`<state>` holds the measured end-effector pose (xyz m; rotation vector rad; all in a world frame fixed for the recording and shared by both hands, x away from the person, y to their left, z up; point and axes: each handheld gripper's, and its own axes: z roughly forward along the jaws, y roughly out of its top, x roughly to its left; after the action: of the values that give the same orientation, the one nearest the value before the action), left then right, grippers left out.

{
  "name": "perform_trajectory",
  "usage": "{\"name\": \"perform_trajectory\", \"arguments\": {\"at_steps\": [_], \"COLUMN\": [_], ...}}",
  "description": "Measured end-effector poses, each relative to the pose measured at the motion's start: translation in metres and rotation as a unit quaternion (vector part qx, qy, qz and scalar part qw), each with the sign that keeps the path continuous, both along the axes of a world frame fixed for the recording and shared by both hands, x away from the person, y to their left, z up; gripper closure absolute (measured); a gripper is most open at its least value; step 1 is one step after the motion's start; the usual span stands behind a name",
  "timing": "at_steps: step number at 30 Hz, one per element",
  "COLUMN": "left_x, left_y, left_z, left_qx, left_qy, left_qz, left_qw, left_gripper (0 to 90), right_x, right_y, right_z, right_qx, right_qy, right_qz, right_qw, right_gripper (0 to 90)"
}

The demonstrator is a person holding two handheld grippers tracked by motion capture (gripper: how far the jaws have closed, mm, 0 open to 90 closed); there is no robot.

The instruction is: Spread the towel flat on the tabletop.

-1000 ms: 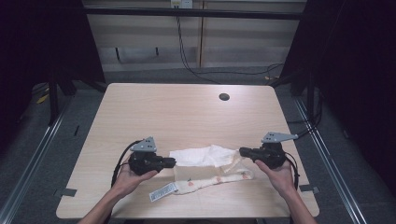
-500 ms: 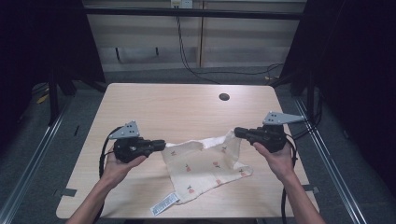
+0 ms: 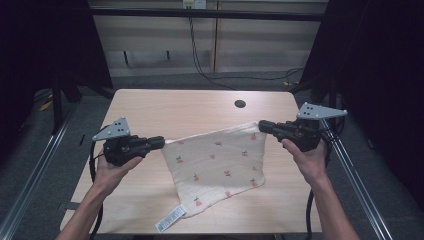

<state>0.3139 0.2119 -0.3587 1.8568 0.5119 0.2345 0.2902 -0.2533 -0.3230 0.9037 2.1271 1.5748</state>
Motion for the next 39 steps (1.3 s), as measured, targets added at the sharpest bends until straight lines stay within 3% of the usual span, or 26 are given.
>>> {"name": "perform_trajectory", "arguments": {"at_steps": [10,14,17,22,24,30,32,39], "left_x": [-0.025,-0.041,-0.047,-0.055,-0.052,-0.011,0.0,0.023], "left_y": [0.01,0.015,0.019,0.018,0.014,0.002,-0.002,-0.011], "left_z": [0.032,0.045,0.047,0.048,0.045,0.011,-0.001,-0.03], "left_qx": [-0.001,-0.003,-0.017,-0.009,-0.002,0.014,0.015,0.029], "left_qy": [-0.039,-0.063,-0.062,-0.059,-0.058,0.0,0.014,0.053], "left_qz": [-0.012,0.001,0.001,-0.004,-0.005,0.009,0.014,0.033], "left_qw": [0.9992,0.998,0.998,0.9982,0.9983,0.9999,0.9997,0.9976], "left_gripper": [84.1,84.1,84.1,84.1,84.1,84.0,83.9,83.8], "right_x": [-0.035,-0.051,-0.063,-0.073,-0.069,-0.041,-0.03,0.001], "right_y": [0.003,0.01,0.012,0.011,0.01,0.003,0.001,-0.002], "right_z": [0.021,0.028,0.031,0.031,0.025,-0.013,-0.026,-0.058], "right_qx": [0.008,-0.004,0.0,0.005,0.001,0.006,-0.004,-0.012], "right_qy": [-0.027,-0.029,-0.037,-0.055,-0.049,-0.005,0.019,0.056], "right_qz": [0.024,0.037,0.046,0.053,0.048,0.022,0.005,-0.011], "right_qw": [0.9993,0.9989,0.9983,0.9971,0.9976,0.9997,0.9998,0.9983], "right_gripper": [87.5,87.5,87.5,87.4,87.5,87.4,87.4,87.4]}}
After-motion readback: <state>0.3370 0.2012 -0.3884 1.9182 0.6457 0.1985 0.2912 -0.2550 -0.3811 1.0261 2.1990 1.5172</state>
